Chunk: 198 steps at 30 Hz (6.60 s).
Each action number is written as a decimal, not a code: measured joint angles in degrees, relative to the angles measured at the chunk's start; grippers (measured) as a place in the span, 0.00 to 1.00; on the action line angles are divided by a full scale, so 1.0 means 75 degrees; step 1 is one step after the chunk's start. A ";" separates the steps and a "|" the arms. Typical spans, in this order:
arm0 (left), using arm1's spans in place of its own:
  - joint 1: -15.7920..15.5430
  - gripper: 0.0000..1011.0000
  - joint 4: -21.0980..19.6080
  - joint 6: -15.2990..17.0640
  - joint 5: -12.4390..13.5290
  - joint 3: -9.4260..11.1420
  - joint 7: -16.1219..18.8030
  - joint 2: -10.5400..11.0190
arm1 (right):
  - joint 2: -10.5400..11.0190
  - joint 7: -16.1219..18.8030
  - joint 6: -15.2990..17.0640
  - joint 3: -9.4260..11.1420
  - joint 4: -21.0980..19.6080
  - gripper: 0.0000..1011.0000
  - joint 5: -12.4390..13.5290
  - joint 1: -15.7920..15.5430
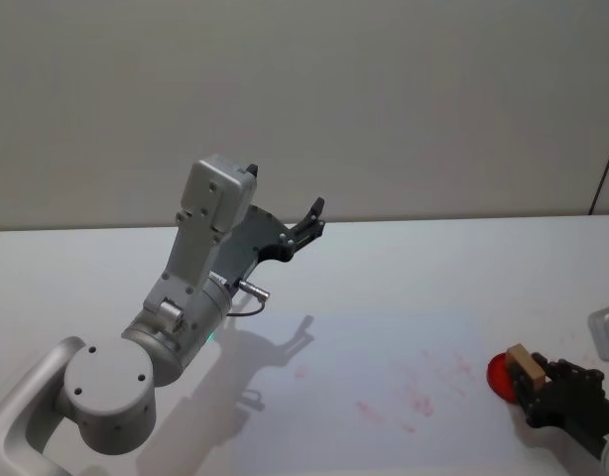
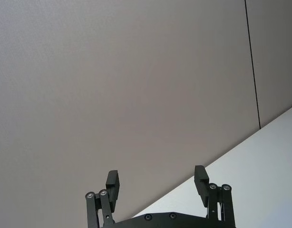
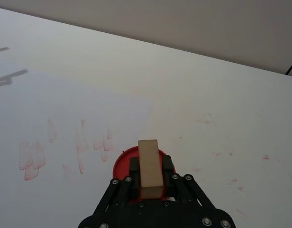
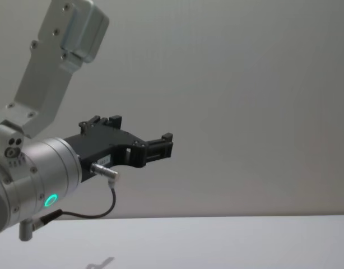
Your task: Use the one hand to pick up the stamp and affix it onto the A4 paper.
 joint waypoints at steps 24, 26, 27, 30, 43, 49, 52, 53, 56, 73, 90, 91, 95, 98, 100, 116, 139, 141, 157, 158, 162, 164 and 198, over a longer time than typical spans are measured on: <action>0.0000 0.99 0.0000 0.0000 0.0000 0.0000 0.0000 0.0000 | -0.0069 -0.0144 -0.0009 0.0060 0.0155 0.22 0.0028 0.0034; 0.0000 0.99 0.0000 0.0000 0.0000 0.0000 0.0000 0.0000 | -0.0075 -0.0154 0.0001 0.0065 0.0175 0.22 0.0033 0.0038; 0.0000 0.99 0.0000 0.0000 0.0000 0.0000 0.0000 0.0000 | -0.0078 -0.0156 0.0005 0.0067 0.0183 0.22 0.0034 0.0040; 0.0000 0.99 0.0000 0.0000 0.0000 0.0000 0.0000 0.0000 | -0.0088 -0.0159 0.0017 0.0072 0.0207 0.22 0.0036 0.0050; 0.0000 0.99 0.0000 0.0000 0.0000 0.0000 0.0000 0.0000 | -0.0146 -0.0193 0.0008 0.0084 0.0320 0.22 0.0001 0.0102; 0.0000 0.99 0.0000 0.0000 0.0000 0.0000 0.0000 0.0000 | -0.0201 -0.0283 -0.0173 0.0087 0.0359 0.22 -0.0011 0.0130; 0.0000 0.99 0.0000 0.0000 0.0000 0.0000 0.0000 0.0000 | -0.0232 -0.0316 -0.0306 0.0094 0.0326 0.22 0.0015 0.0152; 0.0000 0.99 0.0000 0.0000 0.0000 0.0000 0.0000 0.0000 | -0.0242 -0.0322 -0.0339 0.0096 0.0301 0.22 0.0031 0.0160; 0.0000 0.99 0.0000 0.0000 0.0000 0.0000 0.0000 0.0000 | -0.0275 -0.0331 -0.0456 0.0106 0.0192 0.22 0.0113 0.0181; 0.0000 0.99 0.0000 0.0000 0.0000 0.0000 0.0000 0.0000 | -0.0450 -0.0005 -0.0551 -0.0014 -0.0526 0.22 0.0466 0.0137; 0.0000 0.99 0.0000 0.0000 0.0000 0.0000 0.0000 0.0000 | -0.0838 0.0522 -0.0091 -0.0522 -0.0376 0.22 -0.0200 0.0202; 0.0000 0.99 0.0000 0.0000 0.0000 0.0000 0.0000 0.0000 | -0.0853 0.0534 -0.0091 -0.0540 -0.0350 0.22 -0.0225 0.0210; 0.0000 0.99 0.0000 0.0000 0.0000 0.0000 0.0000 0.0000 | -0.0938 0.0619 -0.0112 -0.0629 -0.0209 0.22 -0.0406 0.0259; 0.0000 0.99 0.0000 0.0000 0.0000 0.0000 0.0000 0.0000 | -0.0998 0.0670 -0.0152 -0.0690 -0.0102 0.22 -0.0515 0.0297; 0.0000 0.99 0.0000 0.0000 0.0000 0.0000 0.0000 0.0000 | -0.1043 0.0701 -0.0183 -0.0732 -0.0018 0.22 -0.0584 0.0325; 0.0000 0.99 0.0000 0.0000 0.0000 0.0000 0.0000 0.0000 | -0.1264 0.0740 -0.0433 -0.0890 0.0432 0.22 -0.0840 0.0472; 0.0000 0.99 0.0000 0.0000 0.0000 0.0000 0.0000 0.0000 | -0.1370 0.0716 -0.0803 -0.0855 0.1033 0.22 -0.1000 0.0735; 0.0000 0.99 0.0000 0.0000 0.0000 0.0000 0.0000 0.0000 | -0.1371 0.0717 -0.0807 -0.0844 0.1068 0.22 -0.1012 0.0755; 0.0000 0.99 0.0000 0.0000 0.0000 0.0000 0.0000 0.0000 | -0.1351 0.0763 -0.0688 -0.0824 0.1132 0.22 -0.1121 0.0790; 0.0000 0.99 0.0000 0.0000 0.0000 0.0000 0.0000 0.0000 | -0.1349 0.0765 -0.0679 -0.0824 0.1131 0.22 -0.1126 0.0790; 0.0000 0.99 0.0000 0.0000 0.0000 0.0000 0.0000 0.0000 | -0.1338 0.0774 -0.0623 -0.0823 0.1114 0.22 -0.1154 0.0793; 0.0000 0.99 0.0000 0.0000 0.0000 0.0000 0.0000 0.0000 | -0.1334 0.0777 -0.0586 -0.0825 0.1109 0.22 -0.1168 0.0793; 0.0000 0.99 0.0000 0.0000 0.0000 0.0000 0.0000 0.0000 | -0.1390 0.0799 -0.0318 -0.0859 0.0550 0.22 -0.0628 0.0656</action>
